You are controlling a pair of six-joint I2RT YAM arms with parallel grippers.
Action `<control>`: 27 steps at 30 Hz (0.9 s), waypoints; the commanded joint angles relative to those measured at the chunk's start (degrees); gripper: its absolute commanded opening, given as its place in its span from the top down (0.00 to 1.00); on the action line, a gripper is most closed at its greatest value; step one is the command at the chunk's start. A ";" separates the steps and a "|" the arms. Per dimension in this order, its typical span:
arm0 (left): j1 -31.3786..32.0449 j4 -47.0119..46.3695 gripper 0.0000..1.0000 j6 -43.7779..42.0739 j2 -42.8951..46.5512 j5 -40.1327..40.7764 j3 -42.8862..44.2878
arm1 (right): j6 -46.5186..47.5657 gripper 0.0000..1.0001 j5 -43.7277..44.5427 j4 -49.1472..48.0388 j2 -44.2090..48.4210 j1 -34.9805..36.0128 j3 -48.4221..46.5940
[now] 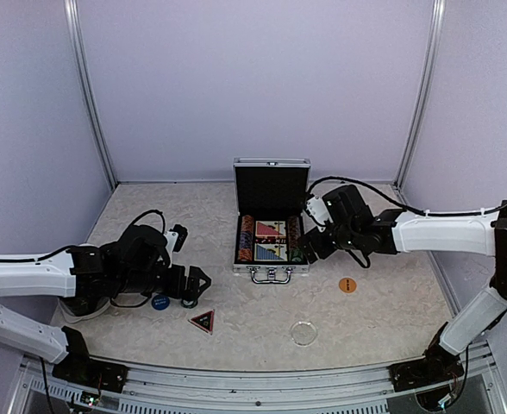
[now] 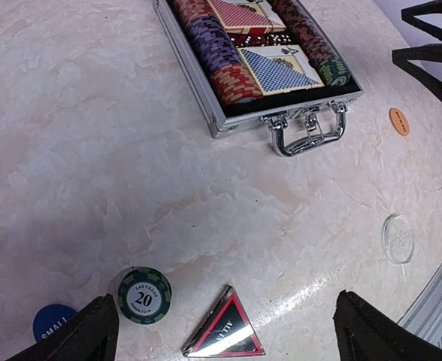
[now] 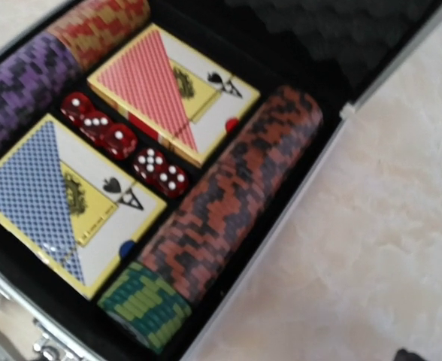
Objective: Pack up texas hold em set
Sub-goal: Place the poker chip in the slot, then pick up the pile of poker chips from the center of the board.
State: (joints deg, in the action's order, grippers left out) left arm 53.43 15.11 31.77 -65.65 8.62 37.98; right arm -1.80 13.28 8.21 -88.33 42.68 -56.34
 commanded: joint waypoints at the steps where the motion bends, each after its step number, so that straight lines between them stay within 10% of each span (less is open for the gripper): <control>1: -0.42 2.39 0.01 1.89 -1.01 1.31 0.19 | -4.19 0.01 -0.32 0.50 -0.35 -0.67 -0.34; 27: -0.66 1.19 0.05 3.59 -18.55 2.89 1.11 | -6.51 0.01 -1.45 -1.91 4.07 -0.69 6.40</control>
State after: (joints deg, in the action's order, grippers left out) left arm 53.21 17.63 36.45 -82.21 10.09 37.08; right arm -7.62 11.40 7.70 -86.26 42.39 -51.24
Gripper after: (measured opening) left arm 0.963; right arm 0.992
